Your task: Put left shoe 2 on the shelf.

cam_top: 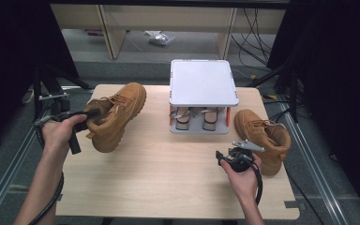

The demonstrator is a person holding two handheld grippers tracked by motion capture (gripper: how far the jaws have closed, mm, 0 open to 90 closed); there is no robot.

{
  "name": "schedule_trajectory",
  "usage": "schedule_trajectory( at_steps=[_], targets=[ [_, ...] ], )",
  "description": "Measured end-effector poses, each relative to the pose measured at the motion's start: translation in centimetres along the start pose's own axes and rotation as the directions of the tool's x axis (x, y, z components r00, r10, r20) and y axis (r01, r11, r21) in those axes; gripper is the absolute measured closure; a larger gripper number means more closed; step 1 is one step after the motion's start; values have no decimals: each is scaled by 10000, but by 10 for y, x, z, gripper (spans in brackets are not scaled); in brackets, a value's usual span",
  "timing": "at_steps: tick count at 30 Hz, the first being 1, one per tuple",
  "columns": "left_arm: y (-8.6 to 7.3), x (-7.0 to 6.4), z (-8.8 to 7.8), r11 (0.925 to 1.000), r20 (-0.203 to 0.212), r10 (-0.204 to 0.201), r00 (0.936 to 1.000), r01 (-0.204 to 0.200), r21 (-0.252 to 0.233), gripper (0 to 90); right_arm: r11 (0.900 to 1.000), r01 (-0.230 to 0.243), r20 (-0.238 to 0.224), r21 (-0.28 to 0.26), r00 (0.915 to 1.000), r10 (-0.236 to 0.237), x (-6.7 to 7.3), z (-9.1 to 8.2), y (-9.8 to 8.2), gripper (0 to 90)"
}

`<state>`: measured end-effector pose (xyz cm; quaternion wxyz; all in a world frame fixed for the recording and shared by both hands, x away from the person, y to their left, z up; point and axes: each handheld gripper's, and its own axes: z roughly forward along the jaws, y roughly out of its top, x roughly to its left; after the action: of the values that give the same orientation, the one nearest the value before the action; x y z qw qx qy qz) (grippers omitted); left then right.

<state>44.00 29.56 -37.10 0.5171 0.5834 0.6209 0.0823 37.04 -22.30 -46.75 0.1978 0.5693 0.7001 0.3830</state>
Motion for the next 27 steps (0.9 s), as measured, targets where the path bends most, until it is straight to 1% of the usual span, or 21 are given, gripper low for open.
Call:
schedule_trajectory(
  at_steps=[7, 8, 9, 10, 11, 13, 16, 18, 19, 20, 21, 23, 24, 26, 27],
  targets=[
    [5, -4, 4, 10000, 169, 29, 9999, -28, -67, 826, 10000, 16, 61, 69, 10000, -16, 1, 0, 0, 459],
    [6, -5, 4, 10000, 189, 37, 9998, -36, -41, 826, 10000, -4, -74, -27, 10000, 4, 0, 2, -1, 459],
    [7, -6, 5, 10000, 204, 8, 9998, -7, -48, 826, 10000, -9, -72, -30, 10000, 9, 0, 2, -1, 459],
    [8, -7, 5, 10000, 206, 37, 9998, -37, -31, 826, 10000, -7, -60, -19, 10000, 7, 0, 2, -1, 459],
    [8, -8, 6, 10000, 207, 40, 9998, -39, -37, 826, 10000, -3, 77, 65, 10000, 2, 1, 0, -1, 459],
    [10, -10, 7, 10000, 234, 50, 9997, -48, -76, 826, 10000, -25, -24, -46, 10000, 25, 0, 1, -1, 459],
    [13, -13, 8, 9999, 329, 31, 9995, -26, -132, 826, 10000, 7, 3, -53, 10000, -7, -1, 1, -1, 460],
    [16, -15, 9, 9999, 366, 41, 9993, -35, -155, 826, 10000, -8, -5, -27, 10000, 8, 0, 1, -1, 460],
    [17, -17, 10, 9999, 382, -18, 9993, 25, -168, 826, 10000, 22, 97, 68, 10000, -22, 0, 0, -1, 459],
    [18, -17, 10, 9998, 408, 50, 9992, -42, -204, 825, 10000, 12, 86, 92, 10000, -13, 0, 1, -1, 459],
    [19, -19, 11, 9997, 408, -31, 9992, 40, -230, 825, 10000, 27, 87, 94, 10000, -28, 0, 1, -1, 459],
    [21, -20, 11, 9997, 430, 101, 9990, -92, -211, 825, 10000, 17, 79, 85, 10000, -18, 0, 1, -1, 459],
    [22, -21, 11, 9996, 428, 11, 9991, 0, -269, 826, 10000, 18, -59, -55, 10000, -18, -1, 3, -2, 459],
    [24, -22, 12, 9997, 445, 117, 9989, -107, -231, 826, 10000, -16, -128, -52, 9999, 16, -1, 3, -2, 460],
    [24, -22, 12, 9997, 466, 103, 9989, -92, -227, 825, 10000, 21, -39, -49, 10000, -21, -1, 3, -2, 459]
  ],
)
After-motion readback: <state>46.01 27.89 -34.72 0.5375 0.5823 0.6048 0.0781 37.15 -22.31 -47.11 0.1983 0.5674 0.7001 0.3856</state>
